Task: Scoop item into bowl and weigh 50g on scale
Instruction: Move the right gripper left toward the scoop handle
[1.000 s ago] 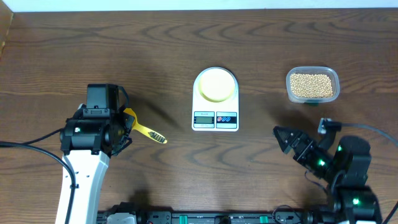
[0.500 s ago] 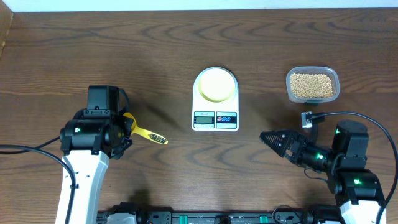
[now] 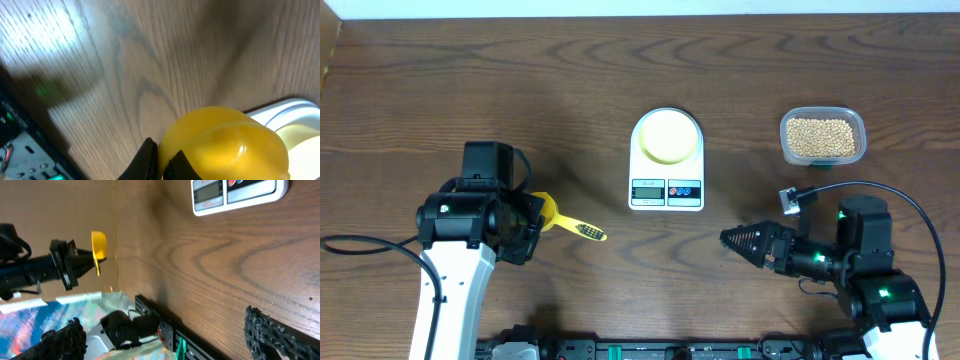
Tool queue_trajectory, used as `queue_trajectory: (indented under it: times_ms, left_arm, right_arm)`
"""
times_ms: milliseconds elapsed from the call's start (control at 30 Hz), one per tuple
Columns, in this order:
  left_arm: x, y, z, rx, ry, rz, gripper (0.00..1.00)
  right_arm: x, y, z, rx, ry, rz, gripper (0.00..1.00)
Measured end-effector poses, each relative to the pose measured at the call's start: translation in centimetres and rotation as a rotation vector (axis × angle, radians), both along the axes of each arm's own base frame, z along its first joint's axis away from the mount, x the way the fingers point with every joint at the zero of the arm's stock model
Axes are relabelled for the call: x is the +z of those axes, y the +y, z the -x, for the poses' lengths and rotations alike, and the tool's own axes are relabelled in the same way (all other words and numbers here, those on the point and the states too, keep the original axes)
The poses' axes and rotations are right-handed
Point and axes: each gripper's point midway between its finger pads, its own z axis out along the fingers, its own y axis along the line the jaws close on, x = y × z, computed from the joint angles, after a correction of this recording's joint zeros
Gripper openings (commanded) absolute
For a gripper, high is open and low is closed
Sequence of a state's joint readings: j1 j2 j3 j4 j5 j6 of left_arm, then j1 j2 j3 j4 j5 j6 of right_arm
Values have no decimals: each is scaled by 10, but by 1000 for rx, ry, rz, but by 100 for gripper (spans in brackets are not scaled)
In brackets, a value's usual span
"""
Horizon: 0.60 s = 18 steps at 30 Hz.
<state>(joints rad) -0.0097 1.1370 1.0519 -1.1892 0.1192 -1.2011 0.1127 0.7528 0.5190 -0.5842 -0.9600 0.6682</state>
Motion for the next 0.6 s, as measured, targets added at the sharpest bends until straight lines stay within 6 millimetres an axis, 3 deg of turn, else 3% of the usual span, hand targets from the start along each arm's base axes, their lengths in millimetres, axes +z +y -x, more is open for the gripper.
queue_trajectory:
  times_ms: [400,600]
  left_arm:
    - [0,-12,5,-18,19,69,7]
    - [1,-16,5,-53,16,84,7]
  right_arm:
    - [-4,7,0,-10,19,32,99]
    - [3,16,-3,11,-35,29,99]
